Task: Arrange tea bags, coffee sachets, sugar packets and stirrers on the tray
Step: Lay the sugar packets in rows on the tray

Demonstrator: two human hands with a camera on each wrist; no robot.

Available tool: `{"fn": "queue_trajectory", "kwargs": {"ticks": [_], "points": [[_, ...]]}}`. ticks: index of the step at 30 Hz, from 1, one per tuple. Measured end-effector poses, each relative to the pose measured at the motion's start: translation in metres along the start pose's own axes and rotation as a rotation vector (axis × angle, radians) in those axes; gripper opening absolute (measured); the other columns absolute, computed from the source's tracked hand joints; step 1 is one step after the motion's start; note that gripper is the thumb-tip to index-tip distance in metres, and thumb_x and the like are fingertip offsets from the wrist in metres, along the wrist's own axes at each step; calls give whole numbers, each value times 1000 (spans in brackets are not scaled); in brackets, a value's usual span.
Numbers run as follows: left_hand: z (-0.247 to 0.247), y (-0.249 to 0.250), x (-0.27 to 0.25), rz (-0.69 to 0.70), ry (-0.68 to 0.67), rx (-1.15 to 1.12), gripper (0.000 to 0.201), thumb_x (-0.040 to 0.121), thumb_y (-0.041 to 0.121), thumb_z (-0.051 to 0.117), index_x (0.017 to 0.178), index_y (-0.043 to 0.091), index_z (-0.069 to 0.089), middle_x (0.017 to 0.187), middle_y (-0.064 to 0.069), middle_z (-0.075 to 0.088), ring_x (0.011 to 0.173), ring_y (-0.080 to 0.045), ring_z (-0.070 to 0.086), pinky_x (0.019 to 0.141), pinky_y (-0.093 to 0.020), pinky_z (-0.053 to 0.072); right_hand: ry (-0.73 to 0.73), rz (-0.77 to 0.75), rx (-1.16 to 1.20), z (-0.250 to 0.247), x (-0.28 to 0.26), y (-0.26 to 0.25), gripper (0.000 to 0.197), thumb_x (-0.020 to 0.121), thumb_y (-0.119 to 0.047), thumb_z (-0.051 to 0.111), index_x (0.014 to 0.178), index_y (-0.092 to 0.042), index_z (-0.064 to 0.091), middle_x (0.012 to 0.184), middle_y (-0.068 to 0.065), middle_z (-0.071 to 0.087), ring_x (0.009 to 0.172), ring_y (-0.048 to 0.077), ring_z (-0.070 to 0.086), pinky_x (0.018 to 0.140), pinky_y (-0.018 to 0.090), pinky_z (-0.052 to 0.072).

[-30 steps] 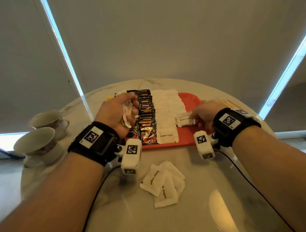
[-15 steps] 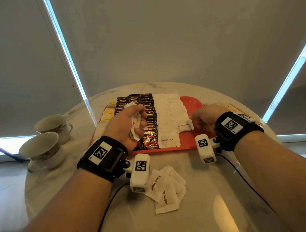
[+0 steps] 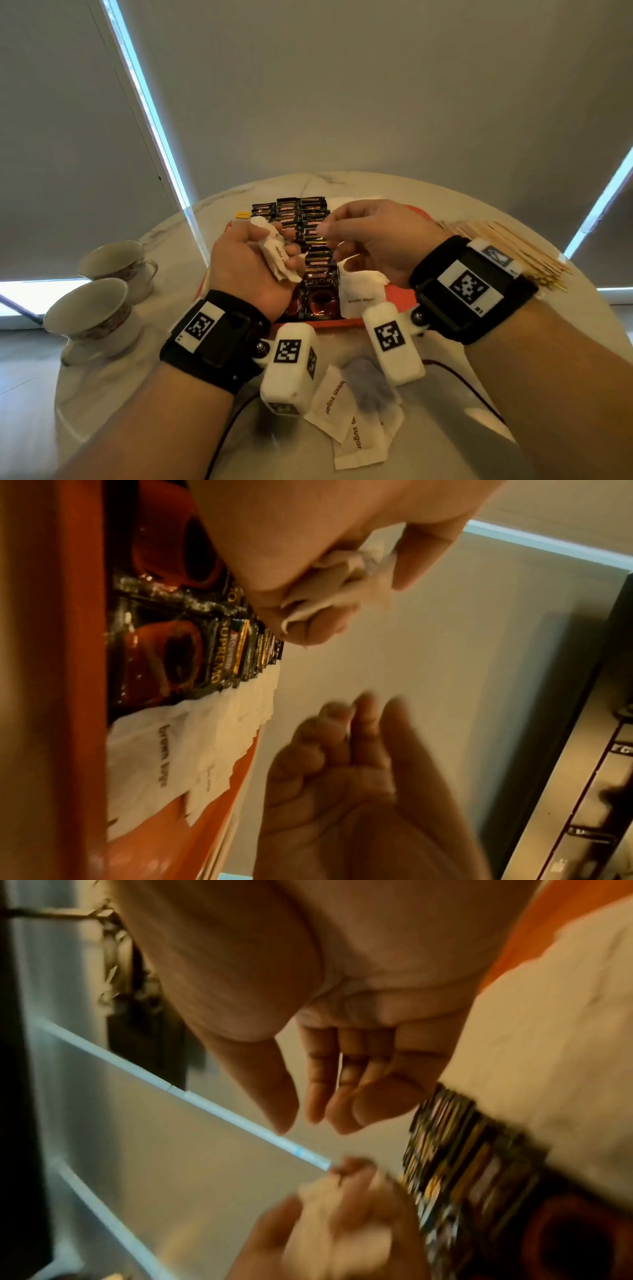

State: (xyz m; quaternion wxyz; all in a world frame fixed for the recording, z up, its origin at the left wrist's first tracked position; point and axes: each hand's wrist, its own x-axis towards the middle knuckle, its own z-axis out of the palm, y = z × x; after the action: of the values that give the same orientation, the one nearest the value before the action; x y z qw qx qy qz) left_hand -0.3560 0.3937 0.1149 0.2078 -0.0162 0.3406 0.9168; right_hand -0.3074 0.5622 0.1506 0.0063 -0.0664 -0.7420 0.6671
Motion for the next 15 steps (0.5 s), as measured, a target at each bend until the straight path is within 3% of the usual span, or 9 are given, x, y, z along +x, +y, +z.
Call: {"fn": "queue_trajectory", "kwargs": {"ticks": [3,5,7,11,13,15], "points": [[-6,4,2,18,36,-48,34,83,20,47,112,5,58,105,-13,58,89,-28,58,82,-38,47,-124,-62,-138,25,1,-2,26,79,-22,86,98,-11,73,82,1,71,71,13,62,63,28,54],[-8,6,2,3,43,-47,50,76,22,51,121,4,61,115,-14,59,110,-33,59,98,-41,45,-157,-62,-177,31,5,4,32,73,-23,90,99,-13,74,85,0,71,72,12,63,65,29,55],[-6,5,1,15,34,-68,51,67,19,51,117,9,59,119,-14,59,113,-36,57,99,-42,43,-152,-75,-198,33,9,12,33,71,-21,91,98,-13,73,84,-2,71,71,10,64,64,28,57],[5,-2,1,38,19,-126,38,71,-6,37,103,6,54,107,-19,62,93,-35,62,73,-45,52,-97,-43,9,31,13,28,18,76,-12,85,87,-12,71,83,5,72,71,15,65,67,31,58],[3,-6,3,32,8,-68,46,72,-14,32,109,-1,56,102,-23,63,97,-43,65,83,-55,56,-94,5,176,29,13,33,23,70,-15,84,83,-12,66,84,9,72,74,18,67,69,33,58],[-2,-9,7,27,23,12,57,65,-16,38,116,1,56,112,-29,65,111,-51,65,100,-63,54,-100,14,306,26,11,36,24,69,-17,81,80,-12,60,85,11,72,74,19,68,68,33,58]]}}
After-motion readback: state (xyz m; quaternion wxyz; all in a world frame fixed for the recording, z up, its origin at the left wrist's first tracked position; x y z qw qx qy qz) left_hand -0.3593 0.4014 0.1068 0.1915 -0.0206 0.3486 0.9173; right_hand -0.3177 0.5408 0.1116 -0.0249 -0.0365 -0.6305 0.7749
